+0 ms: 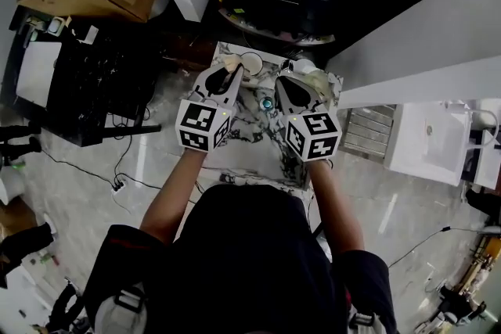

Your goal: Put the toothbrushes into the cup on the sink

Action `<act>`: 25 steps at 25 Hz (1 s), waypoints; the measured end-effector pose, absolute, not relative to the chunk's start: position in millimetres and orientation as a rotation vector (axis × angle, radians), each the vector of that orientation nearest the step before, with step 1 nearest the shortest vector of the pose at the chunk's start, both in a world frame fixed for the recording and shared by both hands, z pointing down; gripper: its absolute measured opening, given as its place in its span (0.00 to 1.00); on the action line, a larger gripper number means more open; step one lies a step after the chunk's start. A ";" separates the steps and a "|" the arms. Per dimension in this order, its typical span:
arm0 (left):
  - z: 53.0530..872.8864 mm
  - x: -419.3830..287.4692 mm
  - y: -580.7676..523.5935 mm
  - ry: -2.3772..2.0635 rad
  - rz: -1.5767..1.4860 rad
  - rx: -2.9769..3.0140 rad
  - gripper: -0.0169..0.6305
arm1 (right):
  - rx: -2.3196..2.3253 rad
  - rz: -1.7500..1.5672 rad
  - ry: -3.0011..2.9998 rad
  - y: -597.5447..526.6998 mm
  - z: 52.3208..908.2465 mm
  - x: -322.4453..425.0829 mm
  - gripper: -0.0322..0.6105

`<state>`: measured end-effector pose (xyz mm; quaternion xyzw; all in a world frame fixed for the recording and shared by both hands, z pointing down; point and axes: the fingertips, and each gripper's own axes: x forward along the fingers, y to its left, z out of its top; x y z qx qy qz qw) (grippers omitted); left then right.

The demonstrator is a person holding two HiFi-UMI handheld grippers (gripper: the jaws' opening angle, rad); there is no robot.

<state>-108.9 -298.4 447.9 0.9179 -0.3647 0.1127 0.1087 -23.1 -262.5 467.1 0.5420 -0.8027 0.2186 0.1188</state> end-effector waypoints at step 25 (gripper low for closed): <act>509.6 -88.0 -341.5 -0.952 0.376 2.668 0.09 | 1.643 0.712 -2.277 -288.0 482.1 -14.1 0.11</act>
